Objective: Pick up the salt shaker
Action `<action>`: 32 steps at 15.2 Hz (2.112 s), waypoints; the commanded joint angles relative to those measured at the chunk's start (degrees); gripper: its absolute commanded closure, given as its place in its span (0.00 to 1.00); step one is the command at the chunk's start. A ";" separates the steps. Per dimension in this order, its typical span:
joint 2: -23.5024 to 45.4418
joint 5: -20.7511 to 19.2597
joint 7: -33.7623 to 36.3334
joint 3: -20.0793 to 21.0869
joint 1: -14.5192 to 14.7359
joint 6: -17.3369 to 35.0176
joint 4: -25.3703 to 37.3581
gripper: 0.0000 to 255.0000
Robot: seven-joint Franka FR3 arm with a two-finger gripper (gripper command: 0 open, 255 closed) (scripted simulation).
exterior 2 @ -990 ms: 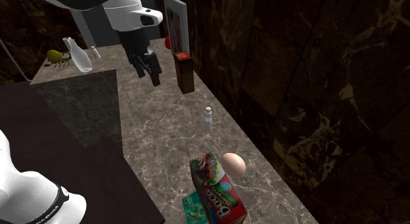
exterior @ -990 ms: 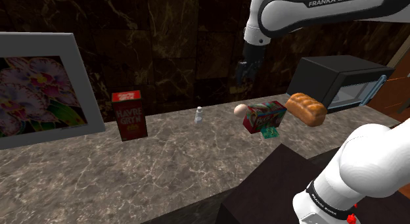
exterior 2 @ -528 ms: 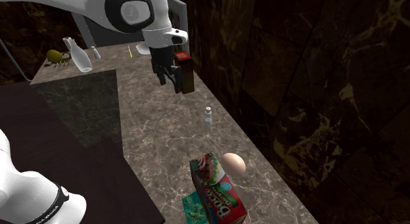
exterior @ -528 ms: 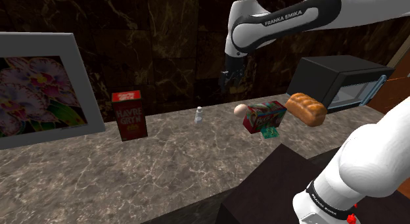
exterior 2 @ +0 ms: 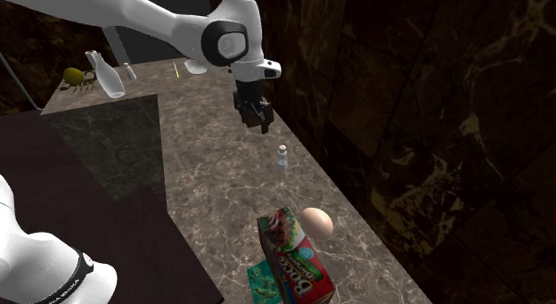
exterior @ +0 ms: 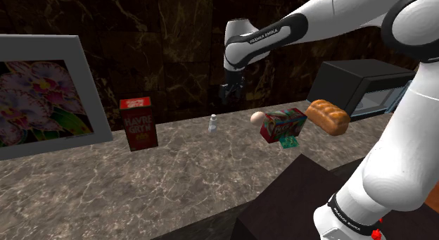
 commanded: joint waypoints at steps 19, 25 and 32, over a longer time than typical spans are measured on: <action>34.94 -0.07 -0.46 -0.34 -0.12 1.35 30.40 0.00; 35.67 -0.10 -0.44 -0.36 -0.16 2.10 30.38 1.00; 35.68 -0.10 -0.39 -0.35 -0.12 2.11 30.38 1.00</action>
